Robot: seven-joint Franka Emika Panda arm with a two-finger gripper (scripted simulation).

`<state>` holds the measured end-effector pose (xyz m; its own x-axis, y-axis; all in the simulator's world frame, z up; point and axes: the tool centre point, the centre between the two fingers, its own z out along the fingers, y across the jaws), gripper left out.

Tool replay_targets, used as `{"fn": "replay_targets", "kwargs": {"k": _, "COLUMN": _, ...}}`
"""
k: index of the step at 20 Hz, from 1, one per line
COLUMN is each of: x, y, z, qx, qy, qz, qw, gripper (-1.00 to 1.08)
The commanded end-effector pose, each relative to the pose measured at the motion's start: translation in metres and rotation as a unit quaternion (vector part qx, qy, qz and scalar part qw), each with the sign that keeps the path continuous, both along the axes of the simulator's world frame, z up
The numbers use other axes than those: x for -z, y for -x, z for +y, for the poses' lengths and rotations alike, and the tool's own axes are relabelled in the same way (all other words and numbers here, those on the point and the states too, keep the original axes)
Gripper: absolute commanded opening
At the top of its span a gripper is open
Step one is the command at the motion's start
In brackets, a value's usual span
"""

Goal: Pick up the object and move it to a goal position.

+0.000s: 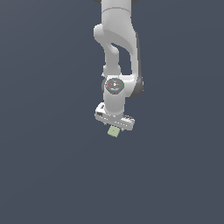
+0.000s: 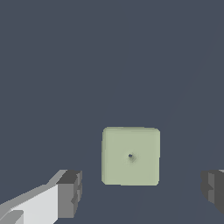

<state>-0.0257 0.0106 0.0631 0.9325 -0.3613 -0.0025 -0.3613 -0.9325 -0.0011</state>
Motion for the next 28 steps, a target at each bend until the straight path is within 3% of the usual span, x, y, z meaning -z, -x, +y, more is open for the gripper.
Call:
{"fn": "replay_targets", "kwargs": {"k": 1, "x": 0.005, "y": 0.001, "z": 0.0, "qx": 0.009, "qy": 0.001, "qz": -0.001, "qw": 1.0, "gripper": 1.0}}
{"fn": "replay_targets", "kwargs": {"k": 9, "x": 0.011, "y": 0.002, "z": 0.0, "qx": 0.01, "qy": 0.001, "qz": 0.0, "qw": 0.9999, "gripper": 1.0}}
{"fn": "replay_targets", "kwargs": {"k": 23, "x": 0.057, "y": 0.002, "z": 0.0, "qx": 0.012, "qy": 0.001, "qz": -0.001, "qw": 0.9999, "gripper": 1.0}}
{"fn": "replay_targets", "kwargs": {"k": 24, "x": 0.057, "y": 0.002, "z": 0.0, "qx": 0.012, "qy": 0.001, "qz": -0.001, "qw": 0.9999, "gripper": -1.0}}
{"fn": "replay_targets", "kwargs": {"k": 28, "x": 0.057, "y": 0.002, "z": 0.0, "qx": 0.012, "qy": 0.001, "qz": -0.001, "qw": 0.9999, "gripper": -1.0}}
